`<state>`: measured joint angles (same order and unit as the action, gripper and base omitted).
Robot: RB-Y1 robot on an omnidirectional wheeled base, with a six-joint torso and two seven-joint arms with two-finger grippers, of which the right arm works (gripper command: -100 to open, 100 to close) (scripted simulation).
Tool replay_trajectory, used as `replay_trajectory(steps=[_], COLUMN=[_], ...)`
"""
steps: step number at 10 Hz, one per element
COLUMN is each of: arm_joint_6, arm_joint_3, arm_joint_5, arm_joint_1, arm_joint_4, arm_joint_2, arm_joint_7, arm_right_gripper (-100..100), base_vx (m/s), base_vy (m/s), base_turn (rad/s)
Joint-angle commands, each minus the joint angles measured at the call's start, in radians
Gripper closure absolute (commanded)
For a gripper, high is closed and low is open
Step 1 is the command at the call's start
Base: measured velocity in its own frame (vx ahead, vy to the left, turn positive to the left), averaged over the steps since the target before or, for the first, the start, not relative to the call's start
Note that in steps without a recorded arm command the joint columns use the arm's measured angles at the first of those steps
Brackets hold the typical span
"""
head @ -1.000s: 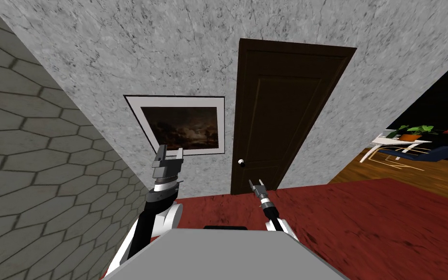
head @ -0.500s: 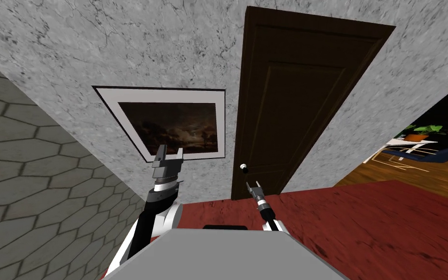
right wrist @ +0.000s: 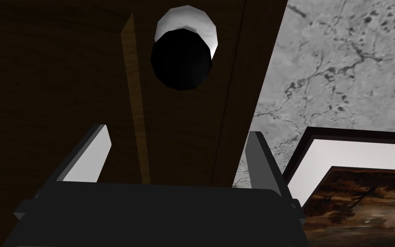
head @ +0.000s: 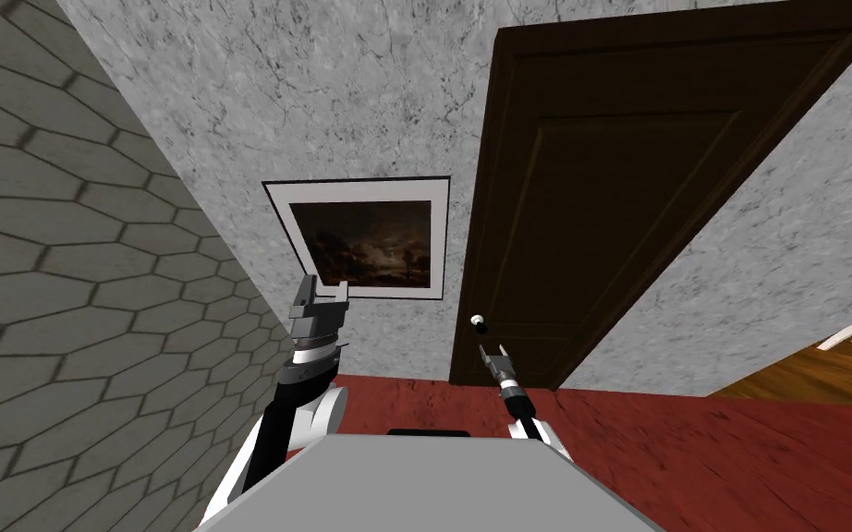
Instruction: Pull the door open
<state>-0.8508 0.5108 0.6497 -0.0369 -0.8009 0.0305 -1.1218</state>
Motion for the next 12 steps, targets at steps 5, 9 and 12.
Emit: replay_trajectory(steps=[5, 9, 12], arm_joint_6=[0.016, 0.030, 0.036], arm_joint_3=[0.098, 0.183, 0.186], arm_joint_5=[-0.063, -0.117, -0.119], arm_joint_1=[-0.017, -0.038, -0.038], arm_joint_4=[0.030, 0.064, 0.060], arm_joint_2=[0.022, 0.019, 0.017], arm_joint_7=[-0.044, -0.084, -0.083], arm_right_gripper=[-100, -100, 100], base_vx=[0.033, 0.050, 0.020], base_vy=[-0.021, -0.058, -0.037], base_turn=[0.254, 0.295, 0.077])
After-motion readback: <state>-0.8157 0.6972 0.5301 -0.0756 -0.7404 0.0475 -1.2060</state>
